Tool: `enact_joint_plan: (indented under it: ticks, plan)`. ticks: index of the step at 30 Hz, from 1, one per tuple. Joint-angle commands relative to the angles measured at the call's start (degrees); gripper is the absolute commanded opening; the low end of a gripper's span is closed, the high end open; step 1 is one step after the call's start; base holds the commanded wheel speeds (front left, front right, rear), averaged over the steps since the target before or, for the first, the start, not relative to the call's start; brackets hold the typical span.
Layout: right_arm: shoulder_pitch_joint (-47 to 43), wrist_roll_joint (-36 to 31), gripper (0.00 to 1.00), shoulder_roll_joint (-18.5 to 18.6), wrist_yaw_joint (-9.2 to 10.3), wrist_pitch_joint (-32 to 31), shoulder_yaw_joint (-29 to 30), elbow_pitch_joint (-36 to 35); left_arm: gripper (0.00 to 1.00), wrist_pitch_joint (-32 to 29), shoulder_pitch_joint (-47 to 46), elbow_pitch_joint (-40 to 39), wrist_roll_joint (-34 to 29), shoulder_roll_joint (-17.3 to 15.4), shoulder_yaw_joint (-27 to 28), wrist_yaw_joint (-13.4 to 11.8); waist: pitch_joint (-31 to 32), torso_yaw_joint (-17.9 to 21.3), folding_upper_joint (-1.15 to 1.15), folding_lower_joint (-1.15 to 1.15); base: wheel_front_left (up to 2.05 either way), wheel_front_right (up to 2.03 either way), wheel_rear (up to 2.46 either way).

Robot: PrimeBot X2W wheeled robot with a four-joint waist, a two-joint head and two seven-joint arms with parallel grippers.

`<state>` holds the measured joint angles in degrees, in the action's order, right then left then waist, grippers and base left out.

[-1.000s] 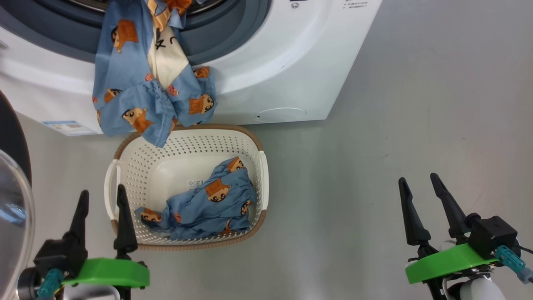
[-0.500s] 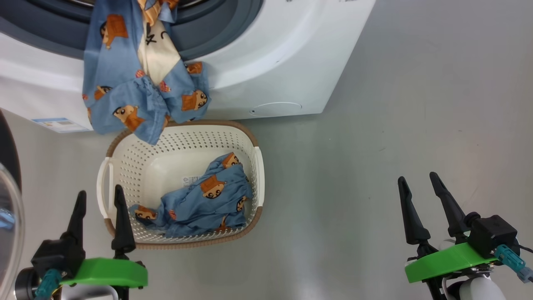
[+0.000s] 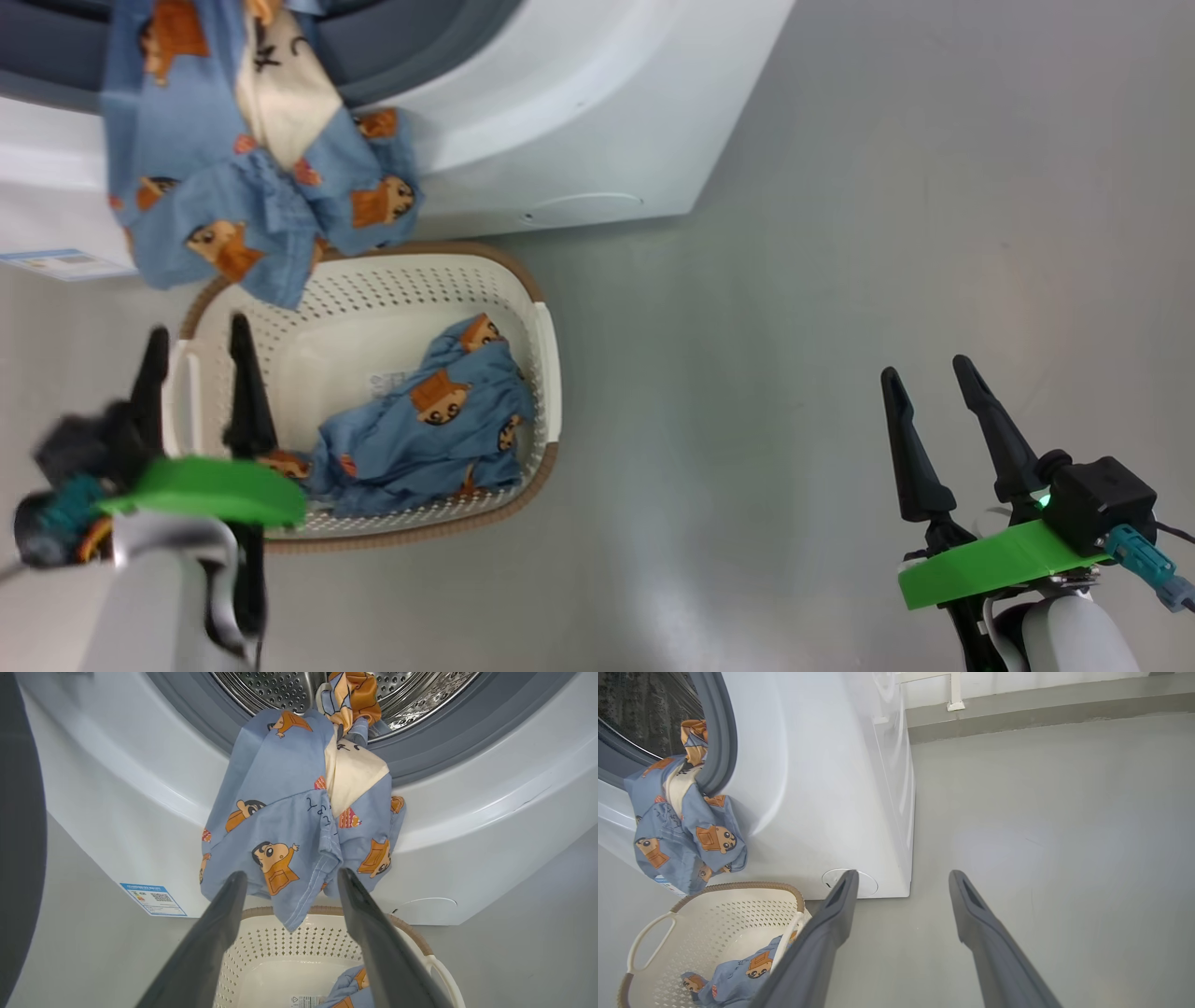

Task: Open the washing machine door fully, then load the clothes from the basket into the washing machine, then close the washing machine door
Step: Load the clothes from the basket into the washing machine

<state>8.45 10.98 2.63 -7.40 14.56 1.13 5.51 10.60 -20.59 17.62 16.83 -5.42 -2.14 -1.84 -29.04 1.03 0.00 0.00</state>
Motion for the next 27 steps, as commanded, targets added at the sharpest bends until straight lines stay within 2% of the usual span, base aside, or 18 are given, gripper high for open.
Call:
enact_joint_plan:
  ticks: [1, 6, 12, 19, 27]
  plan:
    - [0.5, 0.7, 1.0, 0.2, -0.09, 0.4, -1.3, -1.4, 1.0, 0.0, -1.9, 0.8, 2.5, -1.0, 2.4, 1.3, -1.4, 1.2, 0.0, 0.0, 0.0, 0.0, 0.0]
    - [1.3, 0.9, 1.0, 0.2, -0.09, 0.4, -1.6, -1.7, 1.0, 1.1, -8.4, 8.6, 4.0, -3.6, 2.6, 5.2, -3.2, 2.8, 0.0, 0.0, 0.0, 0.0, 0.0]
    - [2.2, 1.1, 1.0, 0.2, -0.09, 0.4, -1.8, -2.0, 1.0, 3.0, -15.9, 17.6, 5.6, -5.3, 4.0, 6.6, -5.4, 4.4, 0.0, 0.0, 0.0, 0.0, 0.0]
    - [2.8, 1.4, 1.0, 0.2, -0.09, 0.4, -1.9, -2.4, 1.0, 4.2, -22.1, 25.5, 7.4, -5.6, 3.8, 8.5, -7.1, 6.0, 0.0, 0.0, 0.0, 0.0, 0.0]
    - [3.0, 1.5, 1.0, 0.2, -0.09, 0.4, -2.2, -2.7, 1.0, 4.4, -25.7, 29.1, 8.8, -6.0, 3.5, 9.1, -8.1, 6.8, 0.0, 0.0, 0.0, 0.0, 0.0]
